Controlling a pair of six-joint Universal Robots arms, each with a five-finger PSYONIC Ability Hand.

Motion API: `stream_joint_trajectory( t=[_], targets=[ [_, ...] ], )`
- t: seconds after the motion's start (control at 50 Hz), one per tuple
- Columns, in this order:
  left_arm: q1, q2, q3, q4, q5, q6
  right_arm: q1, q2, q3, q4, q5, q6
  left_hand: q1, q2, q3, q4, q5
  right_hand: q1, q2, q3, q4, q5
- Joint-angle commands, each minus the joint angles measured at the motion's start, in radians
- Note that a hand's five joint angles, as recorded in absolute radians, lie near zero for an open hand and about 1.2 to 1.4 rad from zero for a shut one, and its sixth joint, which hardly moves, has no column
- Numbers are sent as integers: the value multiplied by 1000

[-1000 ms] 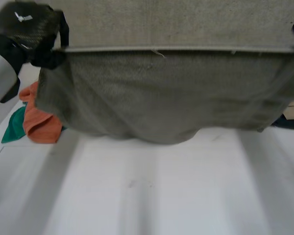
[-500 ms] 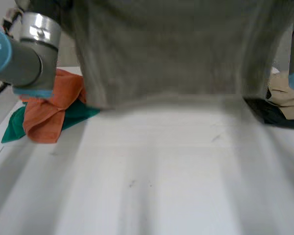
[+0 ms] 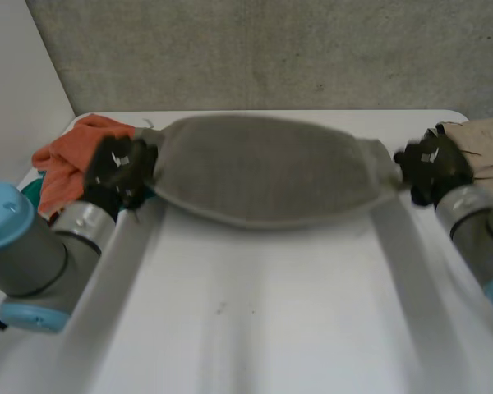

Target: Fold the laundry.

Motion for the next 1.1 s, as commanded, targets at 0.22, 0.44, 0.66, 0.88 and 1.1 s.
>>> stream_joint_trajectory(
  t=[0.22, 0.44, 0.66, 0.88, 1.1],
  targets=[
    [132, -176, 41, -12, 140, 98, -98, 51, 72, 8, -36, 8, -397, -439, -434, -439, -409, 259, 216, 202, 195, 206],
    [164, -166, 9, -36, 129, 110, -96, 51, 72, 9, -25, 7, -403, -445, -440, -445, -415, 259, 216, 202, 195, 206],
    [199, -49, -31, -148, 131, 110, -98, 2, 77, 92, -24, -9, 237, 195, 199, 194, 225, 259, 216, 202, 195, 206],
    [193, 400, -47, -746, 132, 130, -173, -311, 91, 569, -27, -281, 237, 195, 199, 194, 225, 259, 216, 202, 195, 206],
    [193, 509, -93, -1024, 135, 351, -271, -431, 209, 683, -33, -509, 237, 195, 199, 194, 225, 259, 216, 202, 195, 206]
  ],
)
